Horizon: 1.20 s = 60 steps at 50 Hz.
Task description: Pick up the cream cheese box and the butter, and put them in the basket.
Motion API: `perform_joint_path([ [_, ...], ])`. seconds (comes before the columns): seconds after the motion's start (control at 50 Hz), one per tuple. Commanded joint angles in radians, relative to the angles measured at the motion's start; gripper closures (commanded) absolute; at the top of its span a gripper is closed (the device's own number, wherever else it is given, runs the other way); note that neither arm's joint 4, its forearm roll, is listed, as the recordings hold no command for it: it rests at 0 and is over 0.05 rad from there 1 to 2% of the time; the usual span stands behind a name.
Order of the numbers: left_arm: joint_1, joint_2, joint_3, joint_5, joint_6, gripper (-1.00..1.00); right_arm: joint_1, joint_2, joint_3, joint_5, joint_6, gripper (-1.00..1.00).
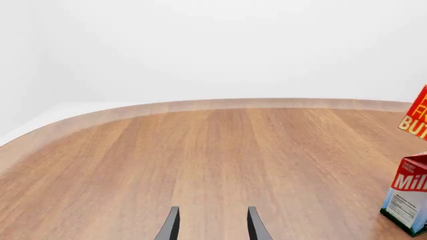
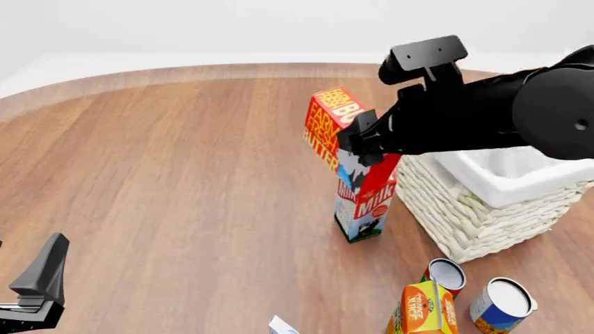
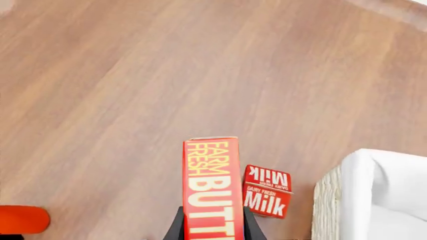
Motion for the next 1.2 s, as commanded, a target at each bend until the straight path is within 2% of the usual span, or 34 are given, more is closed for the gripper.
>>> perform_joint_path([
  [0.02, 0.0, 0.0, 0.0, 0.0, 0.0, -1.0, -0.06, -0.079, -0.026, 0.004, 0.046, 1.0],
  [0.2, 0.0, 0.0, 0.0, 0.0, 0.0, -1.0, -0.164, -0.117, -0.046, 0.05, 0.053, 1.0],
  [0.24, 0.0, 0.0, 0.0, 0.0, 0.0, -1.0, -0.18, -0.128, -0.062, 0.073, 0.081, 1.0],
  [0.28, 0.0, 0.0, 0.0, 0.0, 0.0, -1.0, -0.211, -0.137, -0.065, 0.082, 0.067, 1.0],
  [0.3, 0.0, 0.0, 0.0, 0.0, 0.0, -1.0, -0.23, -0.143, -0.094, 0.109, 0.088, 1.0],
  [0.32, 0.0, 0.0, 0.0, 0.0, 0.0, -1.0, -0.238, -0.144, -0.108, 0.121, 0.077, 1.0],
  [0.42, 0.0, 0.0, 0.0, 0.0, 0.0, -1.0, -0.258, -0.156, -0.14, 0.15, 0.099, 1.0],
  [0.54, 0.0, 0.0, 0.0, 0.0, 0.0, -1.0, -0.28, -0.172, -0.183, 0.201, 0.102, 1.0],
  [0.6, 0.0, 0.0, 0.0, 0.0, 0.0, -1.0, -0.344, -0.184, -0.2, 0.23, 0.094, 1.0],
  [0.76, 0.0, 0.0, 0.0, 0.0, 0.0, -1.0, -0.418, -0.198, -0.261, 0.292, 0.081, 1.0],
  [0.86, 0.0, 0.0, 0.0, 0.0, 0.0, -1.0, -0.433, -0.199, -0.261, 0.291, 0.076, 1.0],
  [0.88, 0.0, 0.0, 0.0, 0.0, 0.0, -1.0, -0.491, -0.219, -0.214, 0.258, 0.103, 1.0],
  [0.92, 0.0, 0.0, 0.0, 0.0, 0.0, -1.0, -0.501, -0.224, -0.199, 0.243, 0.128, 1.0],
  [1.2, 0.0, 0.0, 0.0, 0.0, 0.0, -1.0, -0.578, -0.245, -0.092, 0.144, 0.176, 1.0],
])
